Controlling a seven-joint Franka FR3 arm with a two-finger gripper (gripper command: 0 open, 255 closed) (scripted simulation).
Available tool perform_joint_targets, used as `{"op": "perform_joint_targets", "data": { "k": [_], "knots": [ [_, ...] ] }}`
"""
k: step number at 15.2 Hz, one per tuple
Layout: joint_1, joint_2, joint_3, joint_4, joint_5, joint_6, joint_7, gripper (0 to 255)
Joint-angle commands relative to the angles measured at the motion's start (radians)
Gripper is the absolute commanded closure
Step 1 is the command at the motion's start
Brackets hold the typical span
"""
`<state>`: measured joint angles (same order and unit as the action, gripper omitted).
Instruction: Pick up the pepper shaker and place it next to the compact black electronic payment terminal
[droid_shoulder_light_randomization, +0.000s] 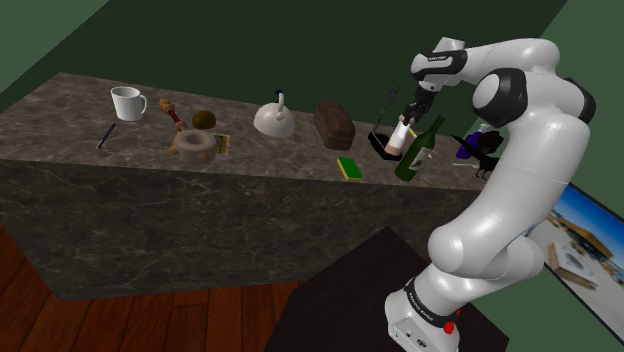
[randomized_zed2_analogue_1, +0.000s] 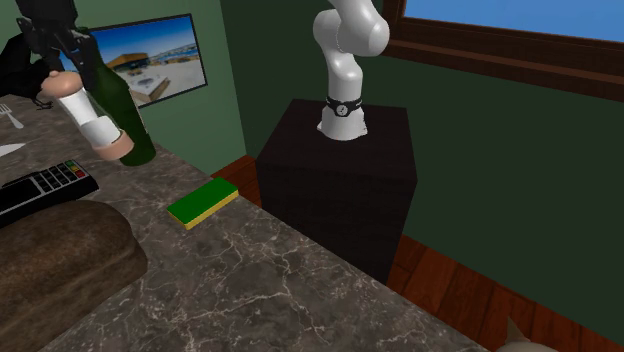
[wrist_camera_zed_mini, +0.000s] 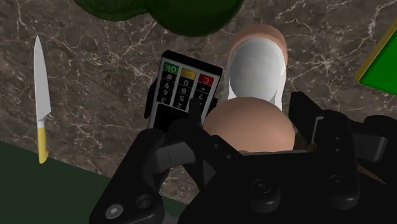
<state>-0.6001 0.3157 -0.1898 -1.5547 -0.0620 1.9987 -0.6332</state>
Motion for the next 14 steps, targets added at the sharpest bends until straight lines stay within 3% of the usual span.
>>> {"op": "perform_joint_targets", "data": {
  "k": [1,14],
  "knots": [
    [0.0,0.004,0.0,-0.02,0.0,0.025,0.002,255],
    [-0.001,0.045,0.002,-0.133,0.002,0.178,0.013,255]
  ]
}}
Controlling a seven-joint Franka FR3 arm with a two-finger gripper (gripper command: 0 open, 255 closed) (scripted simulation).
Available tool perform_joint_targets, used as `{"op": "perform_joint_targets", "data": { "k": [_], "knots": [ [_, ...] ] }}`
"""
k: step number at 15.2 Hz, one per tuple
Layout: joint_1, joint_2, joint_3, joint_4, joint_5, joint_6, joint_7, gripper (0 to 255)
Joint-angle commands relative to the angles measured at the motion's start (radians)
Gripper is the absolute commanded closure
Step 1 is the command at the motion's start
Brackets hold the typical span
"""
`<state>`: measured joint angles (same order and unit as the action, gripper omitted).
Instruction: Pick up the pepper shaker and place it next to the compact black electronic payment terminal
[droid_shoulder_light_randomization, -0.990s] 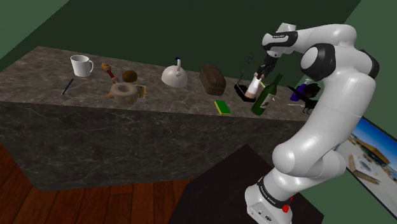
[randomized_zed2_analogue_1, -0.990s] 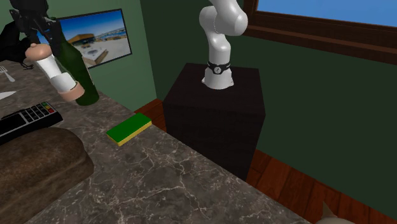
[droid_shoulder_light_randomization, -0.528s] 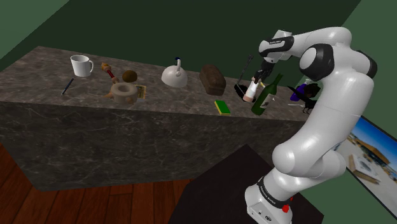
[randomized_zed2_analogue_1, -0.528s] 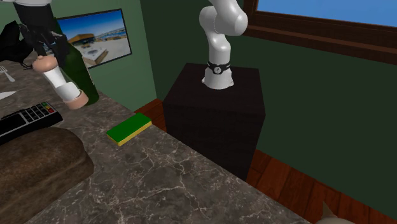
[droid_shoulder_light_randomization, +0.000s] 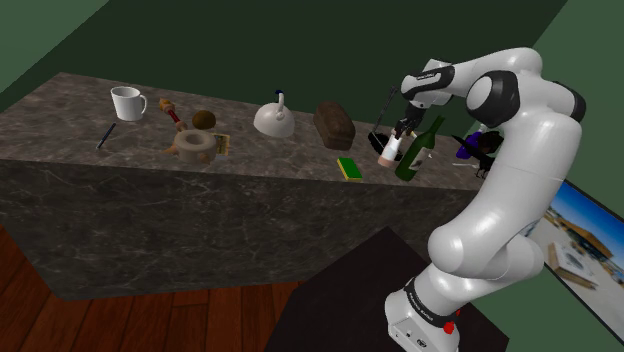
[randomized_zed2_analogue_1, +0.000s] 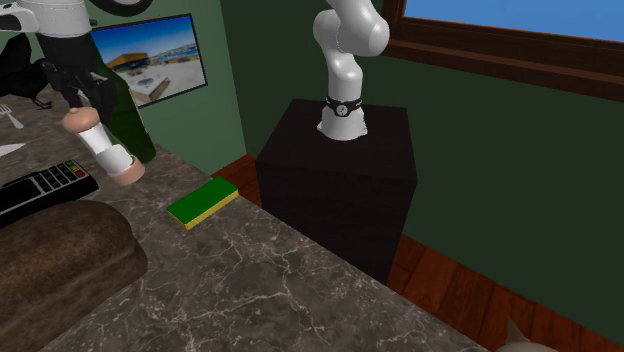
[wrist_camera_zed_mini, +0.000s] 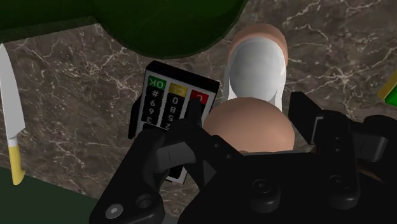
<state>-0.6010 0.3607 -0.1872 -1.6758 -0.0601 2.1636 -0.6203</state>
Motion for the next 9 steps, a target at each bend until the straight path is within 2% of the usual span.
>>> {"op": "perform_joint_targets", "data": {
  "k": [1,7,8,9],
  "knots": [
    [0.0,0.0,0.0,-0.012,0.0,0.014,0.001,255],
    [0.0,0.0,0.0,-0.012,0.0,0.014,0.001,255],
    [0.0,0.0,0.0,-0.012,0.0,0.014,0.001,0],
    [0.0,0.0,0.0,-0.012,0.0,0.014,0.0,0]
  ]
}}
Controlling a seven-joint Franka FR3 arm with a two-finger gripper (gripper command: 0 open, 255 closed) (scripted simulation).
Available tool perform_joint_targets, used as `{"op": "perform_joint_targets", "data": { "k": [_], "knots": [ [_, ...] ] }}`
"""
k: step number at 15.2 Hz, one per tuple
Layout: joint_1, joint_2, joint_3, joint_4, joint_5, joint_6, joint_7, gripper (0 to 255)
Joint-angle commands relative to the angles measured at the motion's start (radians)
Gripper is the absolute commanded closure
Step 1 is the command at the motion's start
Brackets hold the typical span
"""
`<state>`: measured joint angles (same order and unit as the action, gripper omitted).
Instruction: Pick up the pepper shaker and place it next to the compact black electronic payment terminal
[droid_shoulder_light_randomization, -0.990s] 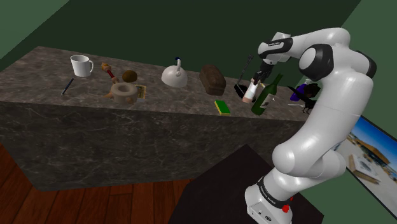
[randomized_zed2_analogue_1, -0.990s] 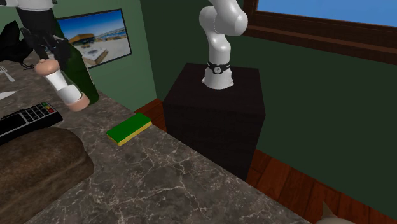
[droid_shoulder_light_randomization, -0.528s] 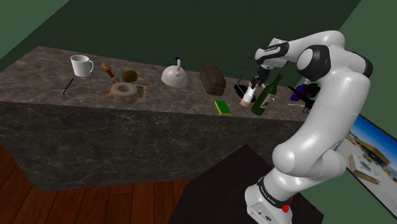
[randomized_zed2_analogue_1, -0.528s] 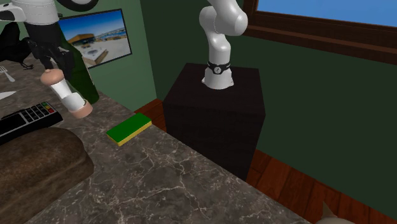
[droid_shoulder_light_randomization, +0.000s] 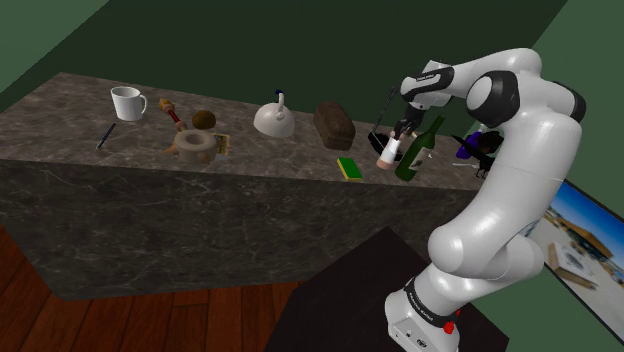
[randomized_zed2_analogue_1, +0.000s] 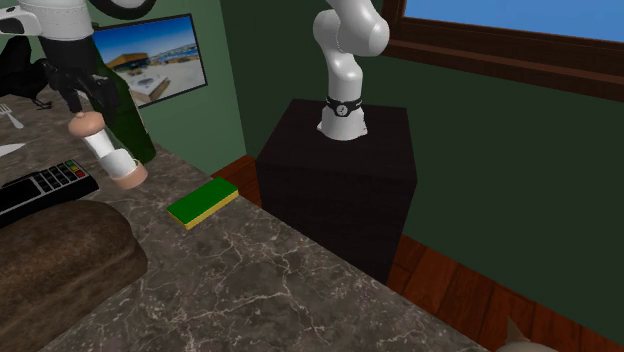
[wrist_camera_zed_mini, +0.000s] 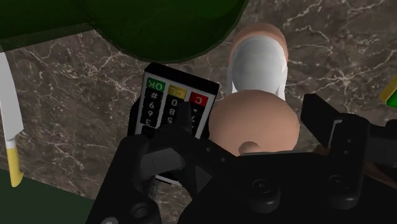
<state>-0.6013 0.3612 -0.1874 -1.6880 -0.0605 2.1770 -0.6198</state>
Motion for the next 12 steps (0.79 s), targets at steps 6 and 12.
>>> {"op": "perform_joint_targets", "data": {
  "k": [6,12],
  "knots": [
    [0.006,-0.031,0.0,0.022,-0.005,-0.054,0.003,0],
    [0.011,-0.056,0.0,0.048,-0.008,-0.103,0.005,0]
  ]
}}
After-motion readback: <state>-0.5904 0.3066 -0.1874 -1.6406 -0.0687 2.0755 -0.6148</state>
